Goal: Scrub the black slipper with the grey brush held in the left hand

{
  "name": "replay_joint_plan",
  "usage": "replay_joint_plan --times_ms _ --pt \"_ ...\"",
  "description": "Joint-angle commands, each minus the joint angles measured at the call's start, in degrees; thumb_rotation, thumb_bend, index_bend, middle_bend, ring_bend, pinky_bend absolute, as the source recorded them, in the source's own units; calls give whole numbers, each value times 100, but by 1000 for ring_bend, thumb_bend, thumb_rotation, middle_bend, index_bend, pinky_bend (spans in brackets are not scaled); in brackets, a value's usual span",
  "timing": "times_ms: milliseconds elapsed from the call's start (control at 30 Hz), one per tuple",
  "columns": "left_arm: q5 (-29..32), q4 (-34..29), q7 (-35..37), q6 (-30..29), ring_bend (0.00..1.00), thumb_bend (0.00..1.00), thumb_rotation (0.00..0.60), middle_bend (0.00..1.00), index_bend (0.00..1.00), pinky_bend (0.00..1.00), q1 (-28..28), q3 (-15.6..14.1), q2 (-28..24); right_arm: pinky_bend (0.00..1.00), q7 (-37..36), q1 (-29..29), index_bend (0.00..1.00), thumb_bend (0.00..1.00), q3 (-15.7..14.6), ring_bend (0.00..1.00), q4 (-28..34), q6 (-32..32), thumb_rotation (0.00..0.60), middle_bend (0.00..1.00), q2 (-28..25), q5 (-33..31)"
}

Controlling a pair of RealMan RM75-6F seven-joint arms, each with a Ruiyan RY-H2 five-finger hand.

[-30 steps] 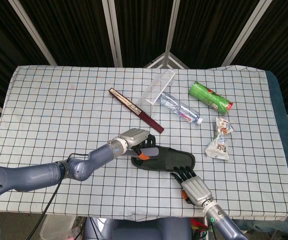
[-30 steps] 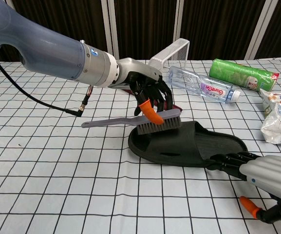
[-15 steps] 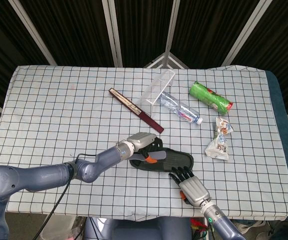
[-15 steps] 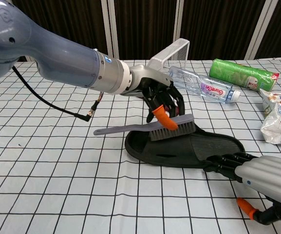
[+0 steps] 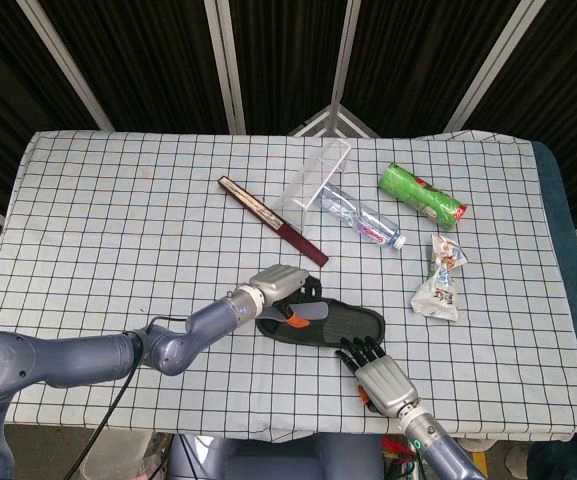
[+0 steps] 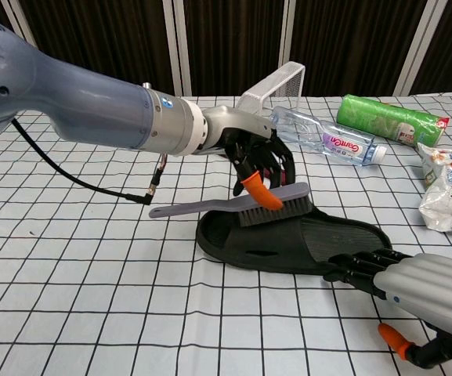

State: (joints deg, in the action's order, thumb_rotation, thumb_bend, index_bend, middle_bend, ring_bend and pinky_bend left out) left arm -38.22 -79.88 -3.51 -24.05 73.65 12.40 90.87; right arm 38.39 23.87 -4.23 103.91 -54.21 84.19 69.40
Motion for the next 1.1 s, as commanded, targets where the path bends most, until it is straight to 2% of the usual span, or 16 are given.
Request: replay_joint_plan --times_ms 33,233,367,467,600,700,867,1100 --pt "519 -312 -446 -352 524 566 600 661 651 581 304 -533 -296 0 22 17 0 681 -11 0 21 -27 600 0 3 -21" --pt "1371 -705 -877 -493 524 567 600 661 651 581 756 -1112 -592 0 72 57 0 682 -45 0 64 -74 600 0 20 -80" --pt "1681 -802 -1016 -666 524 568 600 661 652 581 985 -1243 -585 0 85 89 0 682 -72 0 61 -73 600 0 42 -126" --pt "1613 -689 -987 -918 524 568 600 661 653 581 977 -1122 -394 0 98 108 0 682 -99 0 45 -68 600 0 64 -156" --pt "1099 -427 -699 -1300 524 567 600 661 654 581 741 -736 5 0 111 117 0 682 -144 0 21 -89 600 0 113 -176" --pt "659 -269 -539 -1480 523 567 600 661 654 579 579 -569 231 0 109 144 0 682 -143 0 13 -90 600 0 117 -196" --pt "332 -154 -418 -1330 521 567 600 661 653 577 489 -437 376 0 73 171 0 682 -185 0 1 -78 600 0 130 -214" --pt "393 -121 -494 -1103 521 567 600 660 652 575 517 -413 361 0 61 228 0 682 -167 0 7 -93 600 0 92 -283"
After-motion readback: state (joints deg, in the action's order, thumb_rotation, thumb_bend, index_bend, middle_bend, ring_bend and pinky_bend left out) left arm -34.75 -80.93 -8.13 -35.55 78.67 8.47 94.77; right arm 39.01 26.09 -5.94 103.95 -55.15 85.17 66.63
